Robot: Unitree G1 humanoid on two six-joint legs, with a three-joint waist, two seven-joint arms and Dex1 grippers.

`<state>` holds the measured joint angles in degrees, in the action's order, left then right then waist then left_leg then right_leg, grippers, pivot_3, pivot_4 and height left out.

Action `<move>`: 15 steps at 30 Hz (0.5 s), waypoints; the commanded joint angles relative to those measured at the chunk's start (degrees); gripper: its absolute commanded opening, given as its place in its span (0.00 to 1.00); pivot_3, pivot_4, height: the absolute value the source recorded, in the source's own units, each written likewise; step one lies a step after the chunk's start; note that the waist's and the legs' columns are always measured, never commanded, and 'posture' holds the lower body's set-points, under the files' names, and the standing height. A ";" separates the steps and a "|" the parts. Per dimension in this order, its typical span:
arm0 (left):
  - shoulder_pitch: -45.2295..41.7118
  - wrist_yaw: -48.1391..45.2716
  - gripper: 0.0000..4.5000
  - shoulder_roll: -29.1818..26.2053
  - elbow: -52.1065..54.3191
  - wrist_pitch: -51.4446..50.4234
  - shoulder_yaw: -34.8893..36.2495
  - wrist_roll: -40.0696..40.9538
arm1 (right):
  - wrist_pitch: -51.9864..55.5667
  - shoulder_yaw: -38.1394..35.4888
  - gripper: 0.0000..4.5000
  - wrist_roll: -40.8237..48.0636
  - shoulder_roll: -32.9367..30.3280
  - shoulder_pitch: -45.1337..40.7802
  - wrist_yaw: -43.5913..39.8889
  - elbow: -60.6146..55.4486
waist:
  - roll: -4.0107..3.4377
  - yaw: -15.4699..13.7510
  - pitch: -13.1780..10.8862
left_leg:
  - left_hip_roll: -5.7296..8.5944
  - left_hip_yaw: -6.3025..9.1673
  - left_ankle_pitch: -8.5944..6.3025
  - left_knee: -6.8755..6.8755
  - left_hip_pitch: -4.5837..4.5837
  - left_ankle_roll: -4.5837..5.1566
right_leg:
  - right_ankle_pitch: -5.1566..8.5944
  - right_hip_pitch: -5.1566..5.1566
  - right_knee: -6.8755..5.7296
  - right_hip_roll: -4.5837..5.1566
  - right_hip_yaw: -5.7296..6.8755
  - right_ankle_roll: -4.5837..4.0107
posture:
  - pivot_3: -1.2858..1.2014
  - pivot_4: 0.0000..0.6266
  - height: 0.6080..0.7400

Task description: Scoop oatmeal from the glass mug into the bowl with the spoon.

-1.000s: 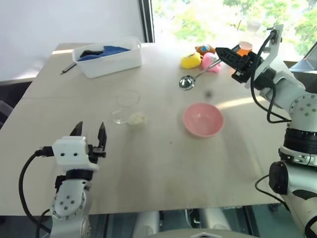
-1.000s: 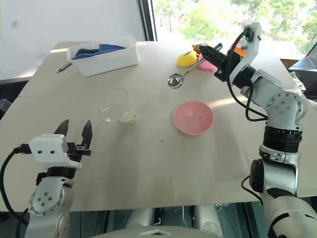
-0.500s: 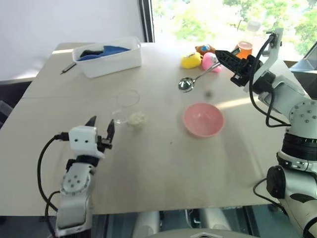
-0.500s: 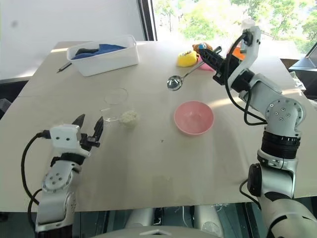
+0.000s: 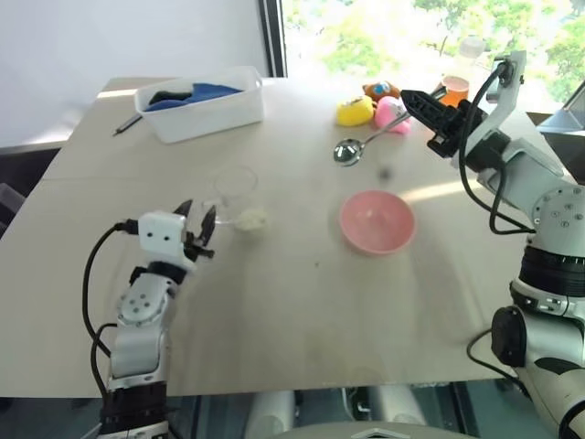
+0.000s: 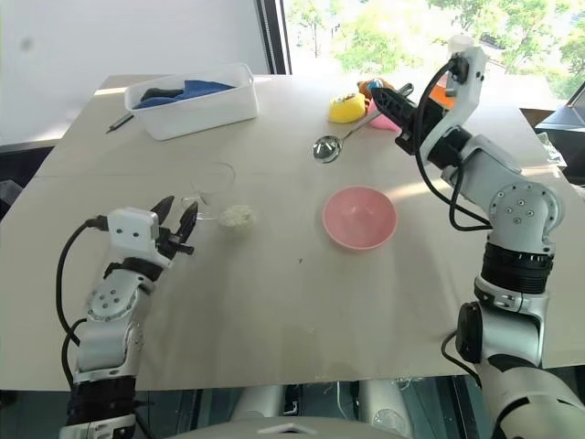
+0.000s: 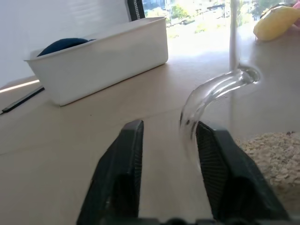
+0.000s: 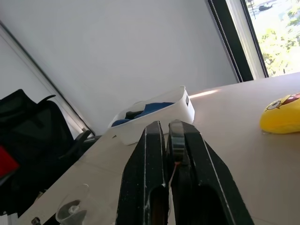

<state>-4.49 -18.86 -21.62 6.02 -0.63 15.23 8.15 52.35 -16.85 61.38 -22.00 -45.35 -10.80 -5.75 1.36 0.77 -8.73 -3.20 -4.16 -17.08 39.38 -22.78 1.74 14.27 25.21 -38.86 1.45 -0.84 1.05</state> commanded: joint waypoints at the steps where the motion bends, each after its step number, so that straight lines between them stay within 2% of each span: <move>1: -1.01 -0.21 0.27 -0.48 0.17 0.85 -0.11 0.45 | -1.51 -1.20 0.00 0.26 0.06 -0.50 -0.34 -2.37 | 0.00 0.12 0.00 | 0.00 -0.02 0.00 0.00 0.00 0.00 | 0.00 0.00 0.00 0.00 -0.02 0.00 | 0.52 0.24 1.00; 8: -1.37 -0.26 0.27 0.09 -0.31 0.82 -0.35 0.82 | -1.70 -1.12 0.00 -0.12 0.36 -0.60 -0.59 -2.27 | 0.00 0.02 0.00 | 0.00 -0.02 0.01 0.00 -0.01 -0.01 | 0.00 0.01 0.02 0.04 -0.01 0.00 | 0.52 0.24 1.00; 9: -1.42 -0.21 0.15 0.21 -0.39 0.95 -0.31 0.90 | -1.71 -1.13 0.00 -0.15 0.37 -0.61 -0.63 -2.24 | 0.00 0.02 0.00 | 0.00 -0.02 0.00 0.00 -0.01 -0.01 | 0.00 0.00 0.02 0.04 0.00 0.00 | 0.52 0.24 1.00; 11: -1.72 -0.45 0.01 0.27 -0.87 0.91 -0.32 1.27 | -1.75 -1.02 0.00 -0.22 0.52 -0.74 -0.58 -2.23 | 0.00 0.01 0.00 | 0.00 -0.02 0.01 0.00 -0.01 -0.01 | 0.00 0.01 0.01 0.03 0.00 0.00 | 0.52 0.24 1.00; 15: -2.70 -0.27 0.01 0.43 -2.02 0.16 -0.54 1.60 | -1.47 -0.39 0.00 -0.32 0.34 -1.41 -1.02 -2.74 | 0.00 0.02 0.00 | 0.00 -0.01 0.01 0.00 0.01 -0.01 | 0.00 0.00 0.00 0.02 0.00 0.00 | 0.52 0.24 1.00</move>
<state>-6.80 -19.10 -20.98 3.94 -0.36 14.91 9.52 52.04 -16.69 60.72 -21.33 -45.34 -10.96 -5.80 1.36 0.78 -8.73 -3.20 -4.16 -17.08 39.38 -22.77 1.73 14.27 25.21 -38.86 1.47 -0.84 1.05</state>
